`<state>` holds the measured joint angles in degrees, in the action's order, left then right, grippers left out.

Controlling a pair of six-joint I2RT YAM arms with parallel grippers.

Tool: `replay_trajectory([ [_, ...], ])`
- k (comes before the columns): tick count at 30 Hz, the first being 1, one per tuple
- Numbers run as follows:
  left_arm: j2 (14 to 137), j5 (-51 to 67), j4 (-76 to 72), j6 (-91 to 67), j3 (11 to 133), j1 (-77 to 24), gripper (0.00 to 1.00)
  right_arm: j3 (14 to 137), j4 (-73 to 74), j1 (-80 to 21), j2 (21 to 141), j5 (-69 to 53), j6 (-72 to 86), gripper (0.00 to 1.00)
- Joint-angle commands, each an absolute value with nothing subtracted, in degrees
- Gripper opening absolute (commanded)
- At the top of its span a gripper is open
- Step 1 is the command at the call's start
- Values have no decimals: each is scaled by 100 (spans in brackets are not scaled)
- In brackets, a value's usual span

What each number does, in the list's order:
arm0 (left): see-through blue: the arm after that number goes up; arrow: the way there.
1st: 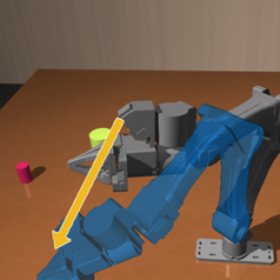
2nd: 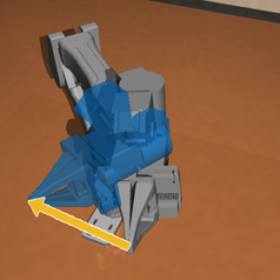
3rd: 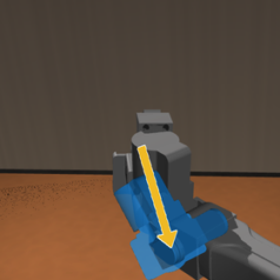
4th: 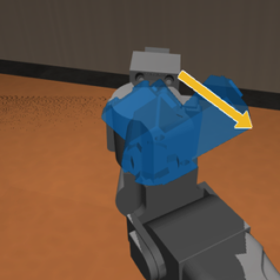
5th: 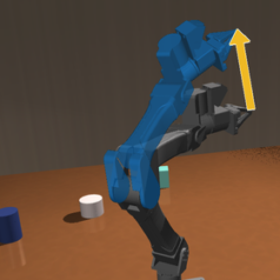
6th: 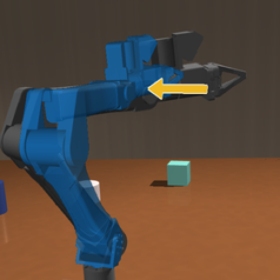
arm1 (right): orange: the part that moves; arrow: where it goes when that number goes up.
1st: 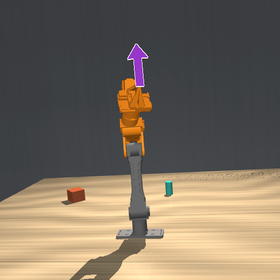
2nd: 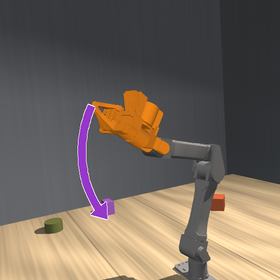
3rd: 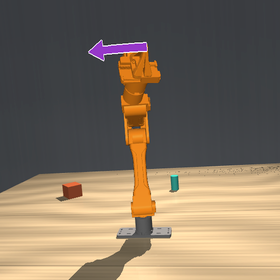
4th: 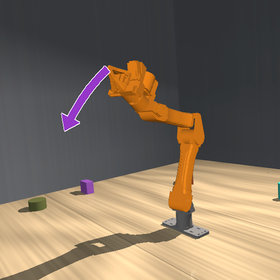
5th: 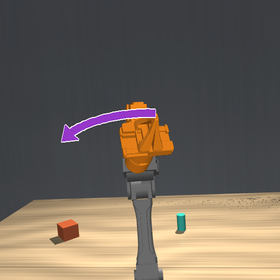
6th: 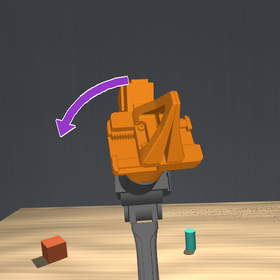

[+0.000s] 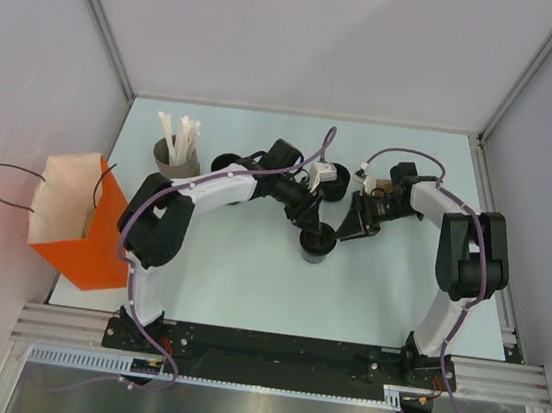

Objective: Pack the takeout coffee

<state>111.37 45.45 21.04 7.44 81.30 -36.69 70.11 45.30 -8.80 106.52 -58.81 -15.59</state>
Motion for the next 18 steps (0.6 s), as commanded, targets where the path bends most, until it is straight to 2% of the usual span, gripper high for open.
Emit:
replay_trajectory([
  [1, 11197, 3868, 2285, 1204, 7770, -3709, 33, 6988, 4290, -896, 10846, -5205, -1433, 45],
  [6, 11206, 3736, 2268, 1309, 7577, -3709, 32, 6900, 4043, -984, 10828, -4712, -1213, 41],
  [18, 11101, 3621, 2232, 1468, 7286, -3709, 28, 6741, 3727, -1274, 10942, -3437, -967, 41],
])
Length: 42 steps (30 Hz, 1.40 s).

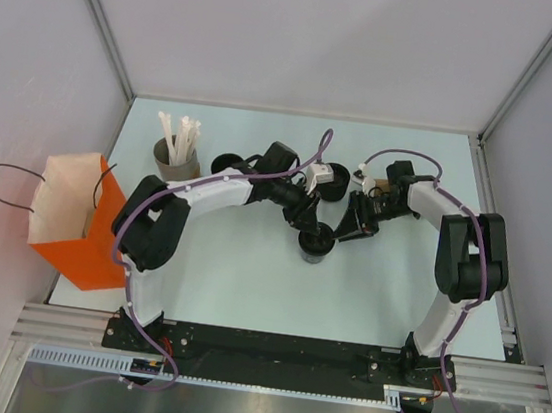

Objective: Pack the takeout coffee

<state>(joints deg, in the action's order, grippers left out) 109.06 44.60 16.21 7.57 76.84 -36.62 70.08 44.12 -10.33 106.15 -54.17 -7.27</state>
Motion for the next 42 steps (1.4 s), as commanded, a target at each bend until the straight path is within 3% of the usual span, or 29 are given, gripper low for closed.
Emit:
replay_trajectory([
  [1, 11092, 3612, 2232, 1459, 7269, -3709, 28, 6741, 3718, -1283, 10951, -3289, -958, 41],
  [17, 10978, 3560, 2232, 1564, 7111, -3709, 23, 6715, 3709, -1854, 11276, -1890, -967, 41],
  [24, 10978, 3419, 2250, 1591, 7049, -3709, 18, 6715, 3735, -1881, 11276, -1968, -967, 41],
  [32, 10995, 3401, 2241, 1652, 6864, -3700, 14, 6776, 3920, -1486, 10934, -3988, -1257, 49],
  [42, 11013, 3393, 2250, 1635, 6838, -3691, 11, 7101, 4368, -1266, 11030, -5167, -1582, 60],
])
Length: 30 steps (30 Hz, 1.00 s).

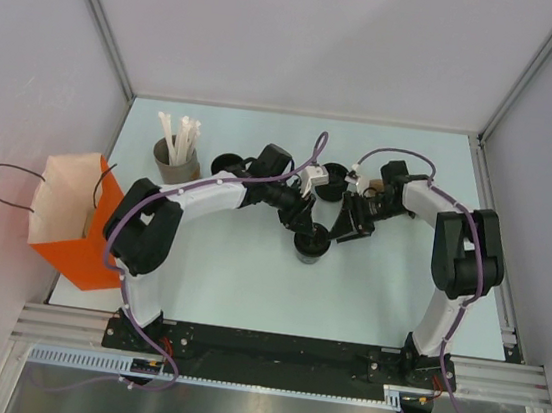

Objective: Pack the takeout coffee

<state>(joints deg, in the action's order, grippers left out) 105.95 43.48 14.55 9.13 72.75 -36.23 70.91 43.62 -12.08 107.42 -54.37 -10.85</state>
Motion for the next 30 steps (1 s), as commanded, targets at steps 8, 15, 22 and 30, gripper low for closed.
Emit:
replay_trajectory([
  [8, 11083, 3322, 2276, 1626, 6873, -3674, 10, 7391, 4403, -871, 11197, -5826, -1564, 56],
  [15, 11083, 3208, 2311, 1591, 6891, -3630, 9, 7523, 4412, -861, 11075, -6143, -1626, 56],
  [22, 11074, 3208, 2338, 1591, 6900, -3612, 8, 7672, 4333, -905, 11074, -6477, -1468, 56],
  [30, 11057, 3208, 2373, 1600, 6908, -3595, 7, 7857, 4289, -1098, 11478, -6530, -1362, 53],
])
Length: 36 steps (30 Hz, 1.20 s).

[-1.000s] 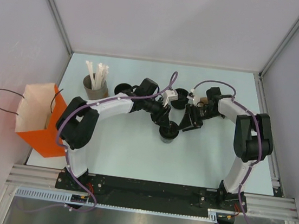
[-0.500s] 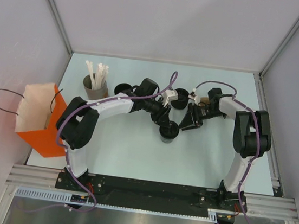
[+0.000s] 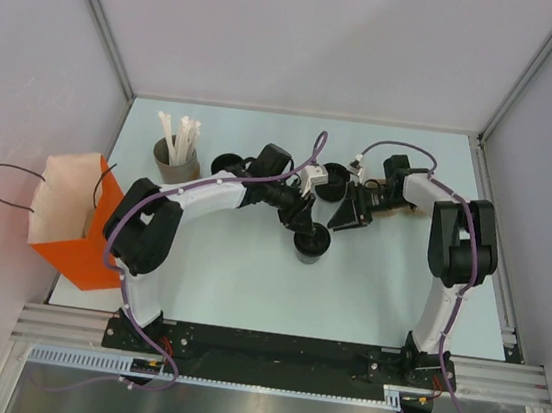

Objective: Pack the takeout coffee

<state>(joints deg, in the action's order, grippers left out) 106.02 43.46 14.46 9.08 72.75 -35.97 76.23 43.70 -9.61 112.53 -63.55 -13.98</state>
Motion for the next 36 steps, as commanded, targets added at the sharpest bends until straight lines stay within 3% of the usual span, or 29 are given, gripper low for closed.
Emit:
replay_trajectory([
  [1, 11057, 3208, 2373, 1608, 6900, -3603, 8, 7866, 4280, -1186, 11496, -6522, -1362, 53],
  [11, 11013, 3182, 2338, 1617, 6829, -3586, 5, 7866, 4421, -1362, 11742, -5951, -1318, 49],
  [28, 10697, 2813, 2461, 1758, 6592, -3577, 0, 7348, 4228, -1986, 11848, -2866, -1266, 49],
  [36, 10652, 2856, 2443, 1714, 6557, -3568, 0, 7487, 4183, -1758, 11366, -3488, -1301, 53],
])
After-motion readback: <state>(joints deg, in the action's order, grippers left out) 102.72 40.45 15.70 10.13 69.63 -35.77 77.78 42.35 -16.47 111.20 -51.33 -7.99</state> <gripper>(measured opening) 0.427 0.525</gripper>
